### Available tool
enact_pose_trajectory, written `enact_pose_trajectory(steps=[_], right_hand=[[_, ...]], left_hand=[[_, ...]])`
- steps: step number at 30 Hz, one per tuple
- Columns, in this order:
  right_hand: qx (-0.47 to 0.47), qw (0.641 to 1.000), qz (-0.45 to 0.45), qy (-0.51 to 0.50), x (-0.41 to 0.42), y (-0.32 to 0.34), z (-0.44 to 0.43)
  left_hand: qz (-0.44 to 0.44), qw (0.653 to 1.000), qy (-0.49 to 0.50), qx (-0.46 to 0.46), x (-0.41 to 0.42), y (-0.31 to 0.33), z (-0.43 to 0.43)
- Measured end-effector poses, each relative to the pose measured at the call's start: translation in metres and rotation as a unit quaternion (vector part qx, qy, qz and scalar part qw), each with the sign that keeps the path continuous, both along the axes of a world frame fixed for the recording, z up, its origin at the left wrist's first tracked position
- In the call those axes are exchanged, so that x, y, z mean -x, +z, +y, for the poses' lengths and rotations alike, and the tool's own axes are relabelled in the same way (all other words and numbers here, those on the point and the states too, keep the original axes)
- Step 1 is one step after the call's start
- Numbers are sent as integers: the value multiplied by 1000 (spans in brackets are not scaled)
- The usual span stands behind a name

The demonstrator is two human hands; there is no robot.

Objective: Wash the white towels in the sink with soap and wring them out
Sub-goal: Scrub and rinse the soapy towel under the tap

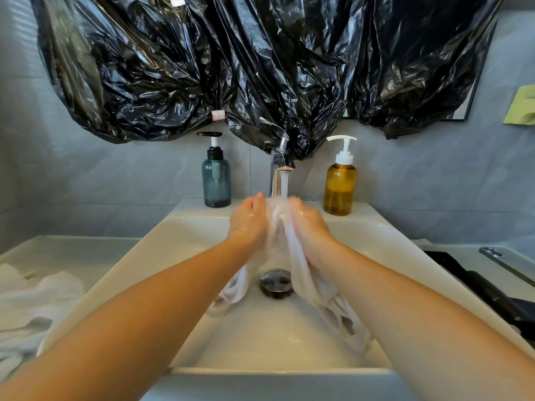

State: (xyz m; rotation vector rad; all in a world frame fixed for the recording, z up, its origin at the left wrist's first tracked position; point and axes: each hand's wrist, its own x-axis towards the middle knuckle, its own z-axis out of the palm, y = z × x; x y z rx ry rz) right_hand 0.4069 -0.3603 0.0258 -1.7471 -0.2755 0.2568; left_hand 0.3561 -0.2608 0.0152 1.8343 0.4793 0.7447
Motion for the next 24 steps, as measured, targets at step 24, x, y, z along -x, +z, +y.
enact_pose_trajectory(steps=[24], right_hand=[[290,930,-138,182,-30,-27,-33]], left_hand=[[363,818,-196,-402,12,-22,29]])
